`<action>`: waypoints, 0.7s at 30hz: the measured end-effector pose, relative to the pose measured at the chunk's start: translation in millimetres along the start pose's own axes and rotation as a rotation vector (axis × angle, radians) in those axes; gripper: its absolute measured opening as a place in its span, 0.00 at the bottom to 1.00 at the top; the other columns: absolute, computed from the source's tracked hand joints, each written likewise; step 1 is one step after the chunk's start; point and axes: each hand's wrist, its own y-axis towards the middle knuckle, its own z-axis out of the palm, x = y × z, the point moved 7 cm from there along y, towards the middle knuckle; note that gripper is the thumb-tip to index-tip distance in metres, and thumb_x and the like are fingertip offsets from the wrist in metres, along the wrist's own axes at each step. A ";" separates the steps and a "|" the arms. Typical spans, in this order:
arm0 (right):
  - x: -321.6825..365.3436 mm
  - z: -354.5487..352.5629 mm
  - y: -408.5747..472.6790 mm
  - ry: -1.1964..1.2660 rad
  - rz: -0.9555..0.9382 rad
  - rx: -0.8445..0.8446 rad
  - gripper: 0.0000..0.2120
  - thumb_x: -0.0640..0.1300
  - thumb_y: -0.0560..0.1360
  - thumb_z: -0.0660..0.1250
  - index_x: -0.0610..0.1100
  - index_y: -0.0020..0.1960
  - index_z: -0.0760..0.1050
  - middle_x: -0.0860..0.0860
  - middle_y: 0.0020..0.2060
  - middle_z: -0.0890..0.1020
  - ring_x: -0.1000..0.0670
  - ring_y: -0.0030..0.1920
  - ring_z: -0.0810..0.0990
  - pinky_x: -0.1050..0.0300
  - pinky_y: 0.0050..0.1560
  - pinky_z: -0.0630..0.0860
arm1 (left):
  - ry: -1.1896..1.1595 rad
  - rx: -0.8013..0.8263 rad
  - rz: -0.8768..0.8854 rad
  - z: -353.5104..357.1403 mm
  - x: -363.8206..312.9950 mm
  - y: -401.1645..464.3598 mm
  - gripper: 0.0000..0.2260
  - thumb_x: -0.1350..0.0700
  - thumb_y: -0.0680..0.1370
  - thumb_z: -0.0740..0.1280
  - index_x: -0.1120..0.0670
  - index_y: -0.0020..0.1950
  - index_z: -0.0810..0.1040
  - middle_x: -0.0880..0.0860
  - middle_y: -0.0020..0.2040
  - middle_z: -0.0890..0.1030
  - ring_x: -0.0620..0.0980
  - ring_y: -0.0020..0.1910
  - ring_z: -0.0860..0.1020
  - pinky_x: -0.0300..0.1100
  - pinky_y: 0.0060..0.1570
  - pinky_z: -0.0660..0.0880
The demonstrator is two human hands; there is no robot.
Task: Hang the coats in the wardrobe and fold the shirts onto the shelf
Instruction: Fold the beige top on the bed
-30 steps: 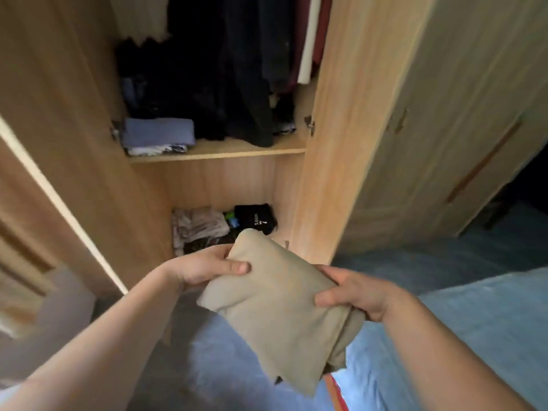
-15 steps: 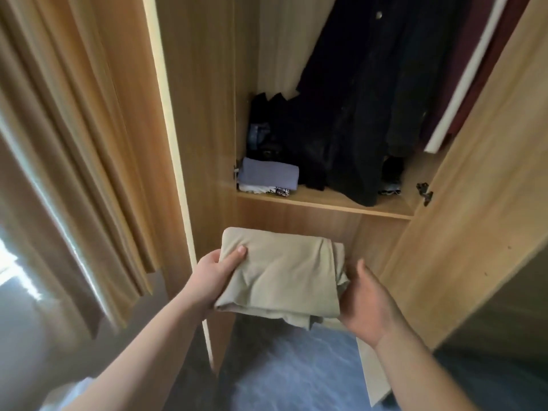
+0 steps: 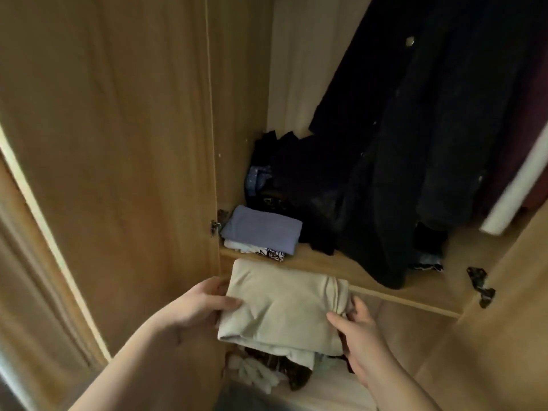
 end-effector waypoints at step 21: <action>47.9 135.9 344.2 -0.292 -0.078 -0.053 0.20 0.33 0.78 0.64 0.45 0.68 0.71 0.49 0.58 0.81 0.48 0.56 0.80 0.49 0.60 0.76 | 0.948 -0.723 0.252 -122.4 -131.7 293.8 0.21 0.60 0.79 0.58 0.54 0.73 0.67 0.56 0.69 0.72 0.58 0.64 0.73 0.49 0.63 0.70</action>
